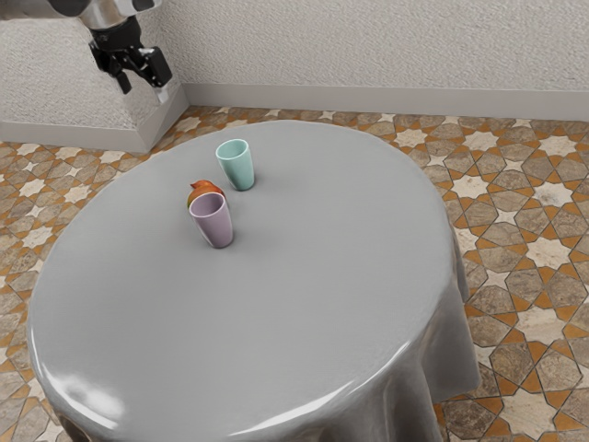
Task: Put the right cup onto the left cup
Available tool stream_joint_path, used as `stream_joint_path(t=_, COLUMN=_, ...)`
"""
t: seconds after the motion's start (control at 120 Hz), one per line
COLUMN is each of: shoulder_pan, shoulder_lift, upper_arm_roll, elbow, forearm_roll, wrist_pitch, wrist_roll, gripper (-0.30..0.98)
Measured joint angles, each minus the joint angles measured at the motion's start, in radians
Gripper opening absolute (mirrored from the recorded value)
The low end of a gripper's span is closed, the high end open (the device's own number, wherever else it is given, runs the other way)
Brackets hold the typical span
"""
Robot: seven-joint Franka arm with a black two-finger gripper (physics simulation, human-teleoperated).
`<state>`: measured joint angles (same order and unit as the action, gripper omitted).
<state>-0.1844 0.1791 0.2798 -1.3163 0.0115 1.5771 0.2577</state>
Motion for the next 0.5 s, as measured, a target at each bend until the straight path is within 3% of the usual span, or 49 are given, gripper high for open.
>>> stream_joint_path(t=0.083, shoulder_pan=0.021, shoulder_lift=-0.010, upper_arm_roll=-0.060, elbow=-0.022, forearm_roll=0.019, wrist_pitch=0.008, wrist_roll=-0.014, gripper=0.67)
stream_joint_path(t=0.233, shoulder_pan=0.048, shoulder_lift=0.005, upper_arm_roll=-0.077, elbow=-0.043, forearm_roll=0.028, wrist_pitch=0.026, wrist_roll=-0.034, gripper=0.67)
stream_joint_path(t=0.367, shoulder_pan=0.072, shoulder_lift=0.120, upper_arm_roll=-0.079, elbow=-0.039, forearm_roll=0.019, wrist_pitch=0.088, wrist_roll=-0.051, gripper=0.67)
stream_joint_path(t=0.5, shoulder_pan=0.091, shoulder_lift=0.252, upper_arm_roll=-0.083, elbow=-0.032, forearm_roll=-0.030, wrist_pitch=0.164, wrist_roll=-0.065, gripper=0.67)
